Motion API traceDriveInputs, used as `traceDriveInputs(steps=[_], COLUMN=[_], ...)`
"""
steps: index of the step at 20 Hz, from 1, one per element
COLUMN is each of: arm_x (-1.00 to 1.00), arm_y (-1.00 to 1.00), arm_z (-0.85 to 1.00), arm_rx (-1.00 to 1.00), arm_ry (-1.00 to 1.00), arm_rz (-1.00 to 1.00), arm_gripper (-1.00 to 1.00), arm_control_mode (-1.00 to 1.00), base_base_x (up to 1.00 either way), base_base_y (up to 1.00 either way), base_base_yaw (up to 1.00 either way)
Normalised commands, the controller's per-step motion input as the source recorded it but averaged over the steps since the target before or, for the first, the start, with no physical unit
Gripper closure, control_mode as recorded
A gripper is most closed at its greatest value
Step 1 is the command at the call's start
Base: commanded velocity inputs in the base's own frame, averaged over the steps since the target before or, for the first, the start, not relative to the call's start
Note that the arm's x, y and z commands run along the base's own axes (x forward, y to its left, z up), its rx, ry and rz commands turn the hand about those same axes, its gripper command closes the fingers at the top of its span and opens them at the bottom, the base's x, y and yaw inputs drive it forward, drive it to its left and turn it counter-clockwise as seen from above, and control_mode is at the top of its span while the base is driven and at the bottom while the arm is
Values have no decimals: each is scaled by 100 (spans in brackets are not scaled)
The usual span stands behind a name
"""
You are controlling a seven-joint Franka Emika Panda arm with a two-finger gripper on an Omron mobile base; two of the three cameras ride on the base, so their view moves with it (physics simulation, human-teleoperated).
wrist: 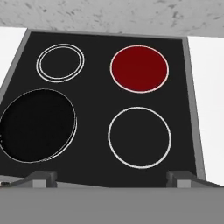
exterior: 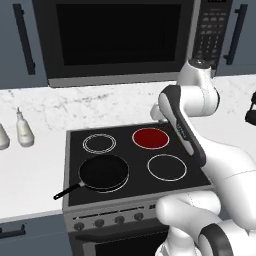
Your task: Turn off the rear right burner of the stove.
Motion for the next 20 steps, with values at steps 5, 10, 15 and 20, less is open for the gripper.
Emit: traceDriveInputs(steps=[5,10,15,20], arm_x=[0,0,0,0], arm_y=[0,0,0,2], arm_z=[0,0,0,0], arm_rx=[0,0,0,0], arm_ry=[0,0,0,0], arm_rz=[0,0,0,0], arm_gripper=[-100,-100,-100,-100], arm_control_mode=[100,-100,-100,-100], base_base_x=[-21,-13,0,0], base_base_y=[-45,-24,0,0], base_base_yaw=[0,0,0,0])
